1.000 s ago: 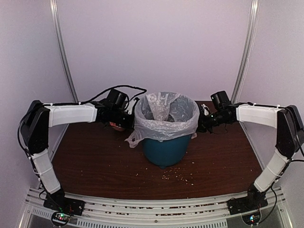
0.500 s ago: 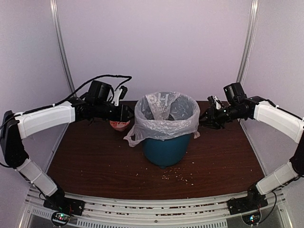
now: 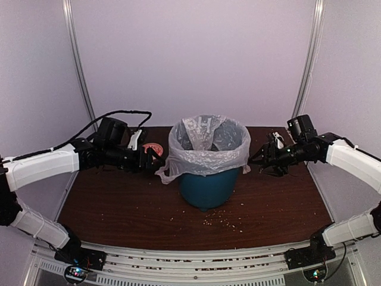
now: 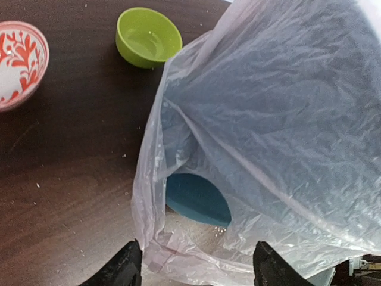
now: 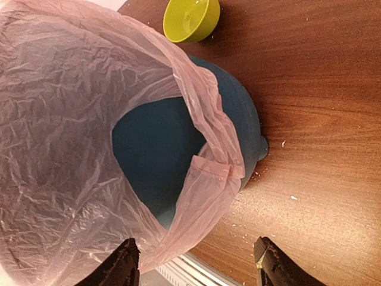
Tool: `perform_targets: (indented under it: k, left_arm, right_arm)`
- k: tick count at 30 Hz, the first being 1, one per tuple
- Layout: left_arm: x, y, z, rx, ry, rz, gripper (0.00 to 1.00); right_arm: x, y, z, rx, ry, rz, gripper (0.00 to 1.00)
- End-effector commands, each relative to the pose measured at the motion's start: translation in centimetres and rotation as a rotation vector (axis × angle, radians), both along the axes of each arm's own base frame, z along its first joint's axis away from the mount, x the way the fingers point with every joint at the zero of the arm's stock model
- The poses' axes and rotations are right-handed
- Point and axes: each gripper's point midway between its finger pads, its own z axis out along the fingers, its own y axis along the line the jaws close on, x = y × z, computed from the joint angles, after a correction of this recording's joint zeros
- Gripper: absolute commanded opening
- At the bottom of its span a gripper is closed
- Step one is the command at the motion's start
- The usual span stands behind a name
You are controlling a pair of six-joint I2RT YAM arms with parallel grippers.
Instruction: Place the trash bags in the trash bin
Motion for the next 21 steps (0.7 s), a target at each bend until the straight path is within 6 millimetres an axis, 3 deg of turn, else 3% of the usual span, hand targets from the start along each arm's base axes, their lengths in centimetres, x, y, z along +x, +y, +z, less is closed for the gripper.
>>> perform_targets:
  k: [1,8,12,21]
  left_arm:
    - [-1.4,-1.7,-0.1,-0.077,0.044,-0.034,0.65]
    - [-2.0,-4.5,-3.0,-0.067,0.055,-0.094,0.62]
    - [-2.7,-5.8,-5.6,0.011,0.047,-0.121,0.59]
    - [-2.7,-4.4,-10.6,0.110,0.078,-0.050,0.50]
  right_arm:
    - [0.3,1.0,0.3,0.078,0.010,0.015,0.67]
    - [0.4,2.6,-2.6,0.176,0.070,0.022,0.65]
    - [-0.2,2.3,-5.9,0.150,0.118,0.010,0.59]
    - [0.3,1.3,-10.0,-0.001,0.134,0.000,0.51]
